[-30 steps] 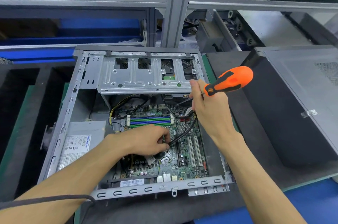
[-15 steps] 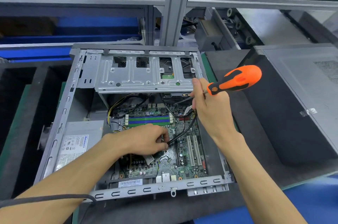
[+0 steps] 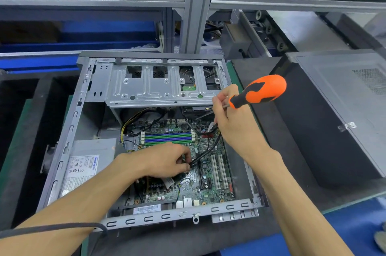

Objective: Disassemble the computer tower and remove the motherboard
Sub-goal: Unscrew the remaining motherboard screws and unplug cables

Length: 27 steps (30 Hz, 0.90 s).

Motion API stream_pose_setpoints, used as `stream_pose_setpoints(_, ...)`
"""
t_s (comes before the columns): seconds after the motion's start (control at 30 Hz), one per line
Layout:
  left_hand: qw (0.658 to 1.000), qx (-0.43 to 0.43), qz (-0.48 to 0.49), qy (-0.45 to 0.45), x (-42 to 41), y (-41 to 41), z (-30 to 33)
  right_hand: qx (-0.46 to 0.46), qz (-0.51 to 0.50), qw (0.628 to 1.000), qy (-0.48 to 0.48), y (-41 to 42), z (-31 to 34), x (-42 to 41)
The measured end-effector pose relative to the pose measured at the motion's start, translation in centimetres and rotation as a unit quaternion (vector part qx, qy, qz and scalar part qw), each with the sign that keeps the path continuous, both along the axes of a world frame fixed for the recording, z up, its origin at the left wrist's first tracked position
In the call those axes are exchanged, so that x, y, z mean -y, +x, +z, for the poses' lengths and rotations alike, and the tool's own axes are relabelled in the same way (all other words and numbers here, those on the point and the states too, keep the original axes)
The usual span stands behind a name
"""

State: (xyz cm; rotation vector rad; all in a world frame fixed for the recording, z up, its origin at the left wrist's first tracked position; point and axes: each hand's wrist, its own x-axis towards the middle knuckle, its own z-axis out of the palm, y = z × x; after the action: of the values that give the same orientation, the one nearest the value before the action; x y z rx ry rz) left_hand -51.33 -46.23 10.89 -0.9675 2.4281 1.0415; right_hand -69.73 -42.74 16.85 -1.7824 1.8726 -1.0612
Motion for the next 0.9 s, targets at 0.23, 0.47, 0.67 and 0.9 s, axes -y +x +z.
stream_pose_setpoints(0.23,1.000,-0.002,0.006,-0.003,-0.1,0.2,0.1,-0.008,0.033,0.998,0.046,0.0,0.6,-0.5)
stream_pose_setpoints(0.47,1.000,-0.014,0.021,-0.012,-0.1,0.5,0.7,0.048,-0.003,0.997,0.052,-1.2,0.2,-0.3)
stream_pose_setpoints(0.67,0.983,-0.082,0.063,-0.153,1.3,0.6,5.8,0.027,-0.002,0.998,0.059,-1.3,0.2,-0.2)
stream_pose_setpoints(0.9,0.892,-0.403,-0.032,-0.201,0.8,-2.7,17.2,-0.073,0.050,0.994,0.066,-0.6,1.2,0.5)
